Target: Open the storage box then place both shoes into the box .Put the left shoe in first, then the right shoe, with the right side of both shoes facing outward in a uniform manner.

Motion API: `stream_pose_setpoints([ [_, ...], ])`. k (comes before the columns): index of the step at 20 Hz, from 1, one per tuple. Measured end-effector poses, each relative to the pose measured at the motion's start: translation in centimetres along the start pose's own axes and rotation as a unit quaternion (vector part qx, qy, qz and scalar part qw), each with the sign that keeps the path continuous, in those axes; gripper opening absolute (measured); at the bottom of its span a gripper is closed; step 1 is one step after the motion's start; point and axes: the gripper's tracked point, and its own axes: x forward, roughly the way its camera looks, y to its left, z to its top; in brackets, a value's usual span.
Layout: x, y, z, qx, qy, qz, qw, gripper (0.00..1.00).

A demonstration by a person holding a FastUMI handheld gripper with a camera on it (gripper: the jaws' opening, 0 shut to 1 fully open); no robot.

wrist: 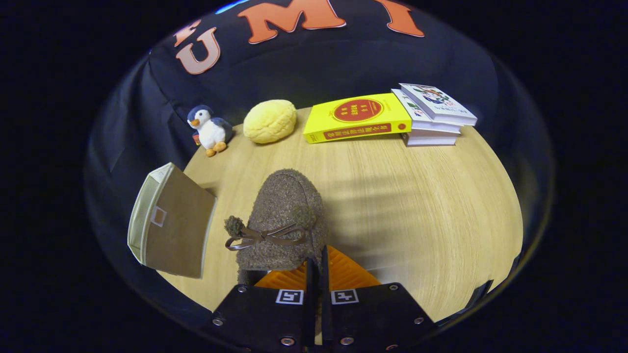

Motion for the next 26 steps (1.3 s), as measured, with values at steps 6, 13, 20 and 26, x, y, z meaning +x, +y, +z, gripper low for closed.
stream_pose_setpoints([
  [6, -1.6, 9.9, 2.9, -0.021, -0.009, 0.039, 0.999, 0.06],
  [13, -2.0, 22.5, 4.7, -0.039, -0.005, 0.089, 0.995, 0.06],
  [20, 0.1, 31.1, 3.7, -0.05, 0.018, 0.099, 0.994, 0.06],
  [26, 1.0, 32.7, 1.7, -0.062, 0.045, 0.079, 0.994, 0.17],
])
